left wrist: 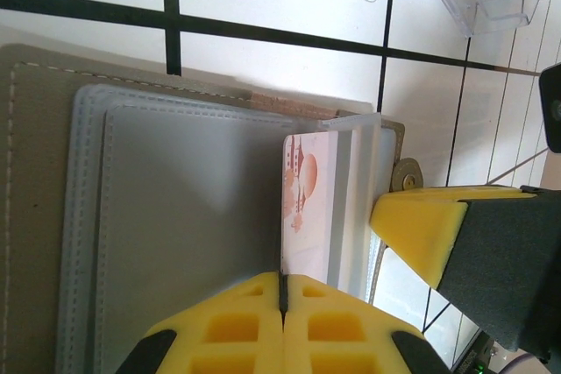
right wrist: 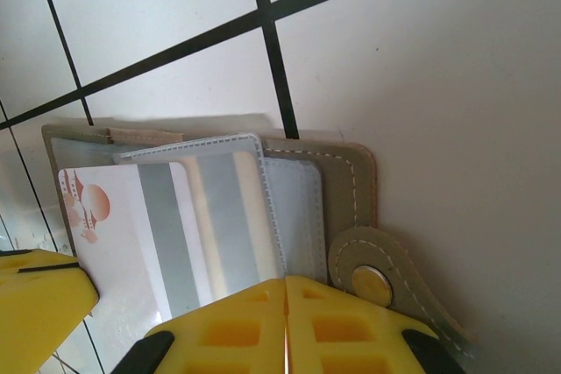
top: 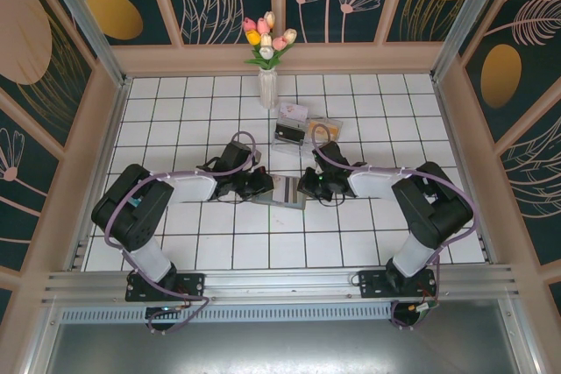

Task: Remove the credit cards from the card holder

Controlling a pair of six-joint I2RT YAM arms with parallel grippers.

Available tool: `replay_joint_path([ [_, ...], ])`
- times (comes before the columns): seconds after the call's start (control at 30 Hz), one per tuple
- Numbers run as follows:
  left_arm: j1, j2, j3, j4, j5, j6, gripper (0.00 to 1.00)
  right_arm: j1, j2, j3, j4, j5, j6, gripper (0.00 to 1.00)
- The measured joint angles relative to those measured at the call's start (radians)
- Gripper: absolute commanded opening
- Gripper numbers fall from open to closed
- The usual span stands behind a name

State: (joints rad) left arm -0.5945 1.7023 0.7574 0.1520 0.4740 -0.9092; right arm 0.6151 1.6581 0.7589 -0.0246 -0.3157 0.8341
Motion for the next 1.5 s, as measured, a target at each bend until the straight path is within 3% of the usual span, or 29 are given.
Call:
replay_joint_path([
  [0.5, 0.001, -0.003, 0.000, -0.001, -0.003, 0.005, 0.00, 0.026, -0.066, 0.060, -0.066, 0.009, -0.051, 0.16],
  [0.97, 0.004, -0.039, 0.025, -0.138, -0.036, 0.114, 0.00, 0.046, 0.058, 0.105, -0.087, -0.018, -0.051, 0.16],
  [1.33, 0.042, -0.161, 0.024, -0.257, -0.108, 0.166, 0.00, 0.046, 0.058, 0.106, -0.097, -0.015, -0.051, 0.16],
  [1.5, 0.047, -0.253, 0.024, -0.314, -0.150, 0.176, 0.00, 0.046, 0.048, 0.111, -0.097, -0.027, -0.051, 0.22],
])
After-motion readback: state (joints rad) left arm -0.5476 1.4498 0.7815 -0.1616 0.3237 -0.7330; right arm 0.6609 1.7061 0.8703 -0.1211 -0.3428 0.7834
